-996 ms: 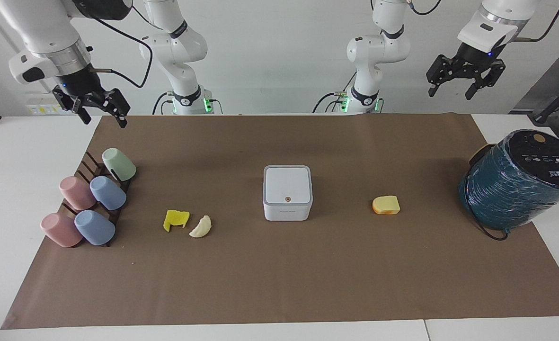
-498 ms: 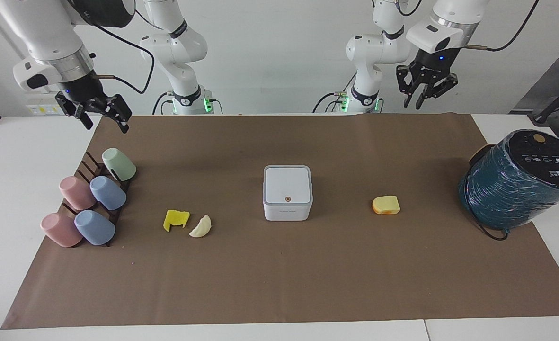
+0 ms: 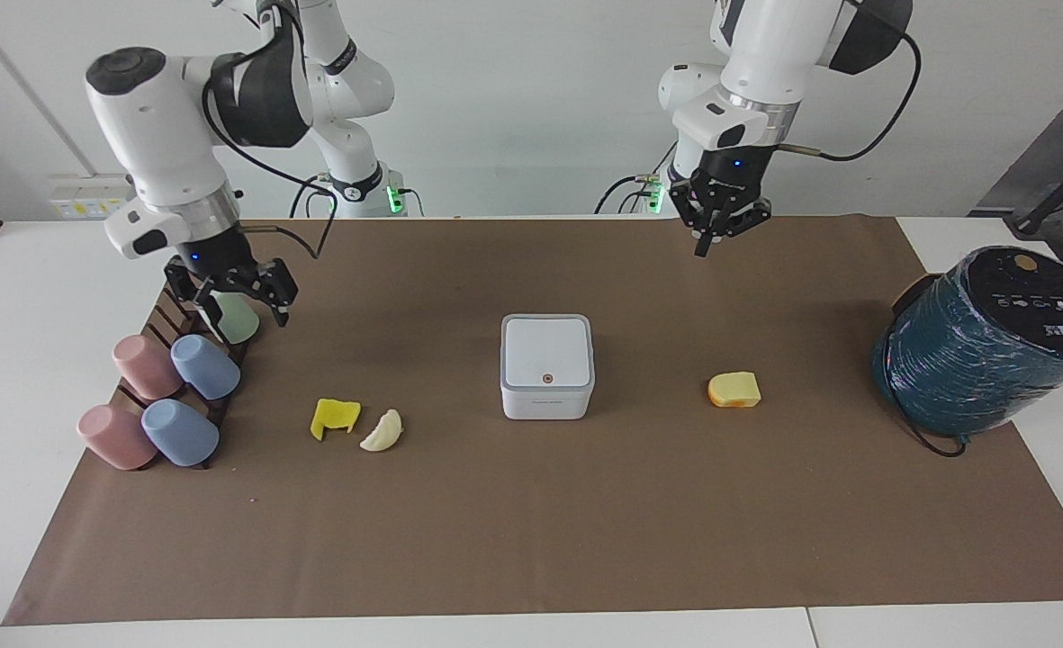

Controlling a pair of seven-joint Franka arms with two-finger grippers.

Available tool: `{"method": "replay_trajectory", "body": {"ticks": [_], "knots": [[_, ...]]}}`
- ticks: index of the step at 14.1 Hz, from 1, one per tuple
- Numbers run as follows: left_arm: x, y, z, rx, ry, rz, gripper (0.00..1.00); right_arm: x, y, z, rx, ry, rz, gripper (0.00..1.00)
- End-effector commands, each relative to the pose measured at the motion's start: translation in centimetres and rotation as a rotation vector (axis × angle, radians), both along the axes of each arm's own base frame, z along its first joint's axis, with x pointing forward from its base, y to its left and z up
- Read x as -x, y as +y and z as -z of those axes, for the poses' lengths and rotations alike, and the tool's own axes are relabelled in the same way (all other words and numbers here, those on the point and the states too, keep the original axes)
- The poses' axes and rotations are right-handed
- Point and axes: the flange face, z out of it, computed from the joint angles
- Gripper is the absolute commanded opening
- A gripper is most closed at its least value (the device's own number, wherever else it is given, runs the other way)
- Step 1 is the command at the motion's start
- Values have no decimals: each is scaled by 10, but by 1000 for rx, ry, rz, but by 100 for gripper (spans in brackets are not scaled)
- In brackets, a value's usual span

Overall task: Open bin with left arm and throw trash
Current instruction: 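Reach the left gripper to the white lid while the right gripper reaches the note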

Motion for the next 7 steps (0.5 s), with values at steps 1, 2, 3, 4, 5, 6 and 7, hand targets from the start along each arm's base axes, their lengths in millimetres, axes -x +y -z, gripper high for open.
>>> {"method": "replay_trajectory", "body": {"ticks": [1,2,3,4,5,6,7], "knots": [[-14,-37,31,43,-7,-24,0,-24,31,46,-9,-24,4,100],[-21,-45,41,68,-9,-25,0,-30,40,61,-8,-30,9,100],[-24,-60,53,93,-10,-18,0,-34,41,77,-2,-21,2,100],[-27,-72,64,103,-18,-7,0,-36,42,91,5,-20,-19,100],[-30,-85,82,107,-16,4,0,-36,41,108,25,-4,-101,100],[-30,-98,92,122,-31,12,0,-33,34,125,53,14,-227,100],[-31,-108,104,126,-29,20,0,-30,27,140,68,24,-301,100]]}}
